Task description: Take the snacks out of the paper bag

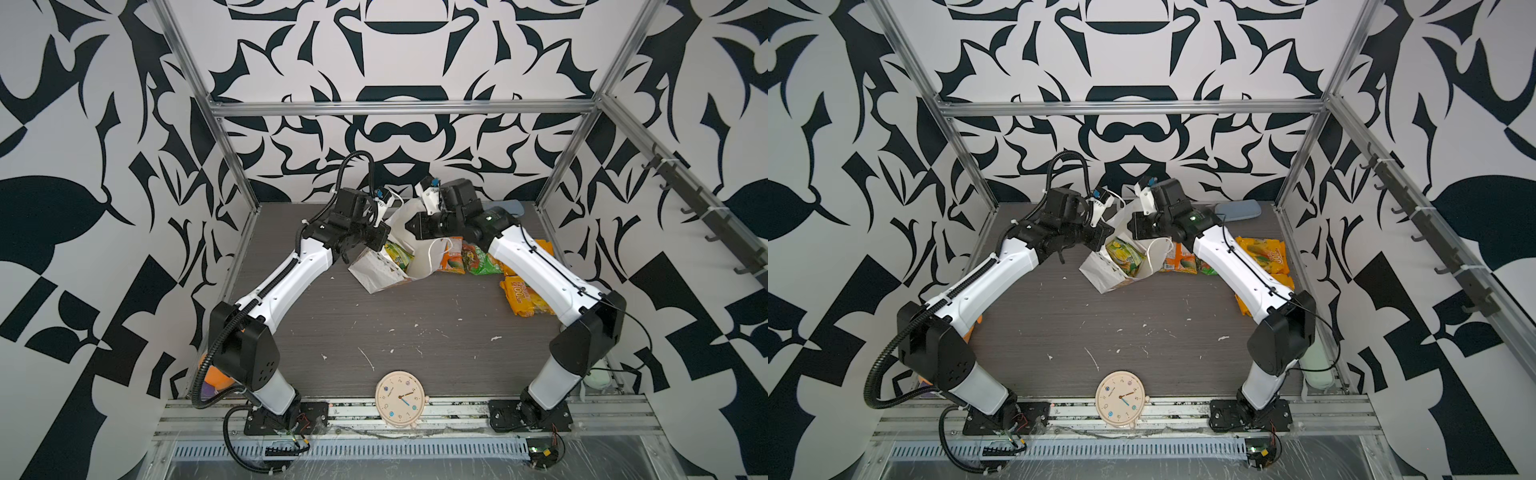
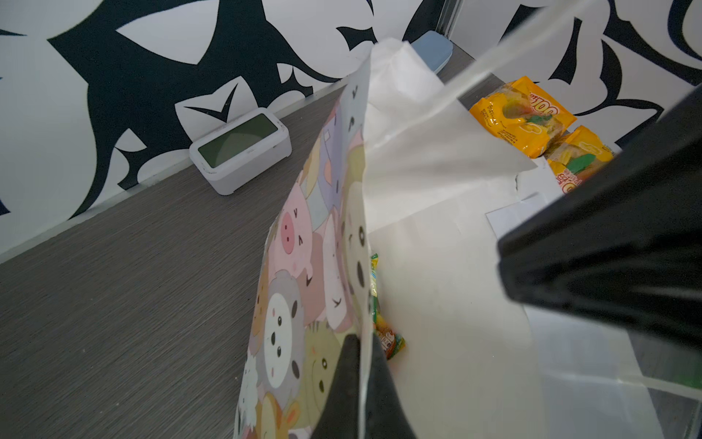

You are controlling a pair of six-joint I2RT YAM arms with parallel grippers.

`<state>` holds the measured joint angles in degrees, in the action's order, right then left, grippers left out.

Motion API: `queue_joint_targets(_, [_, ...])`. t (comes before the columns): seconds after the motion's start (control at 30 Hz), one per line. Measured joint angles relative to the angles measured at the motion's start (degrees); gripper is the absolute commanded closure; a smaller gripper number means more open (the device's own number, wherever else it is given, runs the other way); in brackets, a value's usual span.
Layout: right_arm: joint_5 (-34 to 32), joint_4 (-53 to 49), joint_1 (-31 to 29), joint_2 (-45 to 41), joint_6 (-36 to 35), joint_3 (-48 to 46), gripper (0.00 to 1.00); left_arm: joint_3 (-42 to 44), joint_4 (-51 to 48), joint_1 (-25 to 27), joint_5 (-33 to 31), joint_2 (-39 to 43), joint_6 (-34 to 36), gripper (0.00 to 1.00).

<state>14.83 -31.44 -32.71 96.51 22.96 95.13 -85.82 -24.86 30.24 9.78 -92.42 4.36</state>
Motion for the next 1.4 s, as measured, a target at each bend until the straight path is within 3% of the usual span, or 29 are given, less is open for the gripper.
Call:
queue_joint_targets(0.23, [-6.40,8.07,-1.11,-6.32,5.73,-18.45,0.89,5.62,3.69,4.04,-0.81,3.23,-0.26,1.00])
queue_joint_targets(0.53, [-12.22,19.30,-4.55,-8.90,11.02,-32.70,0.89,12.22,9.57,7.45,-0.87,5.46,-1.20,1.00])
queue_joint_targets(0.83, [-16.90,27.89,-5.29,-10.40,16.98,-40.87,0.87,15.98,13.77,7.41,1.57,6.86,0.13,1.00])
queue_joint_targets(1.0, [-20.04,31.78,-5.31,-15.87,18.69,-46.25,0.84,16.55,13.35,7.78,3.72,7.50,2.25,1.00])
queue_joint_targets(1.23, [-21.38,33.24,-5.31,-29.77,13.86,-48.89,0.78,16.59,11.67,9.66,3.76,7.72,5.84,1.00])
queue_joint_targets(1.4, [-21.49,28.74,-5.14,-34.77,9.66,-42.66,0.82,16.59,11.72,10.88,2.40,7.19,6.23,1.00])
